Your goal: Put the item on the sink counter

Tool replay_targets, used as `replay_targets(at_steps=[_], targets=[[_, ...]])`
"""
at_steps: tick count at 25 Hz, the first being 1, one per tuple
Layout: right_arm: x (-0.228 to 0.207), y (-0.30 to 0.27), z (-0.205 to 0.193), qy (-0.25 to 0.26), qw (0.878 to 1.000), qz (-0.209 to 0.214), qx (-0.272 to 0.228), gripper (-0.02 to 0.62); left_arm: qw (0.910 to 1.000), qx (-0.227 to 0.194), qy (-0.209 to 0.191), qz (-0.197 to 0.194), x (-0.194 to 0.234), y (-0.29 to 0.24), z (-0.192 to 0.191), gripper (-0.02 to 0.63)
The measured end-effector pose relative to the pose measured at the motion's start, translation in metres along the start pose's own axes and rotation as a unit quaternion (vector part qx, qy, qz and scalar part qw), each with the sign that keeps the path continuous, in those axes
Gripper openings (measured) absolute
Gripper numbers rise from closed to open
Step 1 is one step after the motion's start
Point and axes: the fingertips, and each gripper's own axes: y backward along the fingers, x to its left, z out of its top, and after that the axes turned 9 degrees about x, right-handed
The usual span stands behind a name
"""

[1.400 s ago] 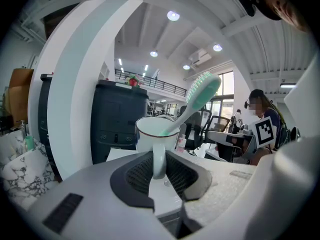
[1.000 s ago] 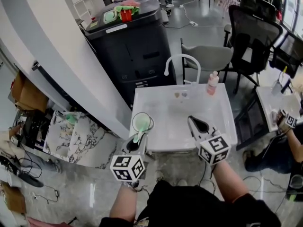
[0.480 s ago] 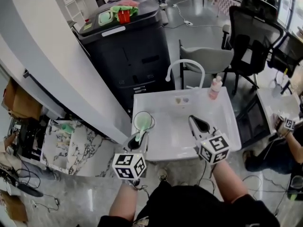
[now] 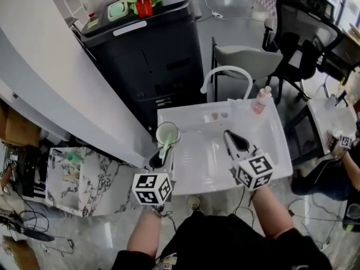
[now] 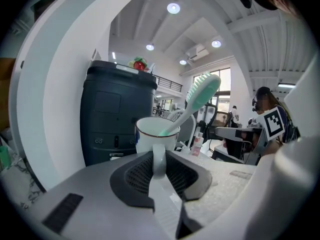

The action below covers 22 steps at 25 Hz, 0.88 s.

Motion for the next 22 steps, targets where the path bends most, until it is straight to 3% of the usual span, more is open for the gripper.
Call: replay_targets(at_steps=[22], targets=[[-0.031, -0.082, -0.032, -0.027, 0.997, -0.055, 0.056, -0.003, 0.9986, 0.04, -0.022, -0.028, 0.073, -0.145, -0.023, 0.067]])
